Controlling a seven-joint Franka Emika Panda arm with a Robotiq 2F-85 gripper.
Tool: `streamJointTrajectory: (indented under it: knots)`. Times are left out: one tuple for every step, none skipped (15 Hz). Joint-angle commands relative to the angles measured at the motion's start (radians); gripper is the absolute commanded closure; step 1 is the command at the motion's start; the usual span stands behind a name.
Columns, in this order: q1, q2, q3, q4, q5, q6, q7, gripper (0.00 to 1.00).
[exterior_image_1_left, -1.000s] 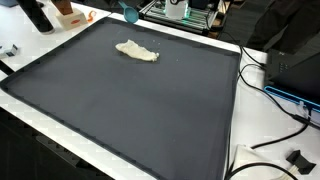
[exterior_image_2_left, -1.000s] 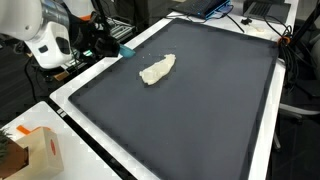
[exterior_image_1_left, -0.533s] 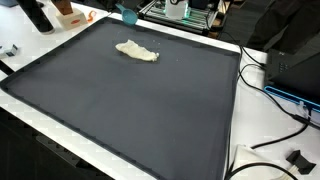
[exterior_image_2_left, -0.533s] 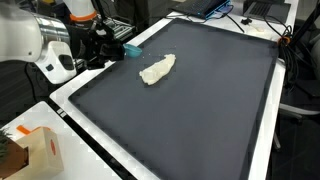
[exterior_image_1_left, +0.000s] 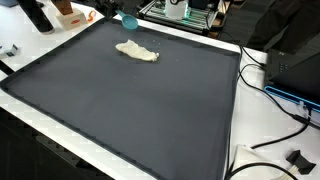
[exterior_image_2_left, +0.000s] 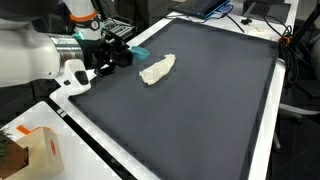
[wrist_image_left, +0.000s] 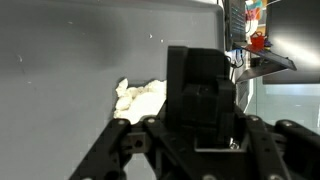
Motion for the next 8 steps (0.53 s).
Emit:
streamJointTrajectory:
  knots:
    - [-0.026, 0.046, 0.02, 0.036, 0.042, -0.012, -0.007, 0.73]
    - [-0.025, 0.055, 0.022, 0.04, 0.047, -0.003, -0.007, 0.73]
    - [-0.026, 0.063, 0.023, 0.045, 0.052, -0.001, -0.006, 0.73]
    - [-0.025, 0.072, 0.024, 0.05, 0.057, 0.005, -0.005, 0.73]
    - [-0.028, 0.082, 0.028, 0.057, 0.065, 0.004, -0.018, 0.73]
    - [-0.028, 0.089, 0.029, 0.061, 0.074, 0.01, -0.015, 0.73]
    - [-0.028, 0.094, 0.029, 0.064, 0.082, 0.02, -0.012, 0.73]
    - [-0.029, 0.102, 0.031, 0.069, 0.086, 0.024, -0.013, 0.73]
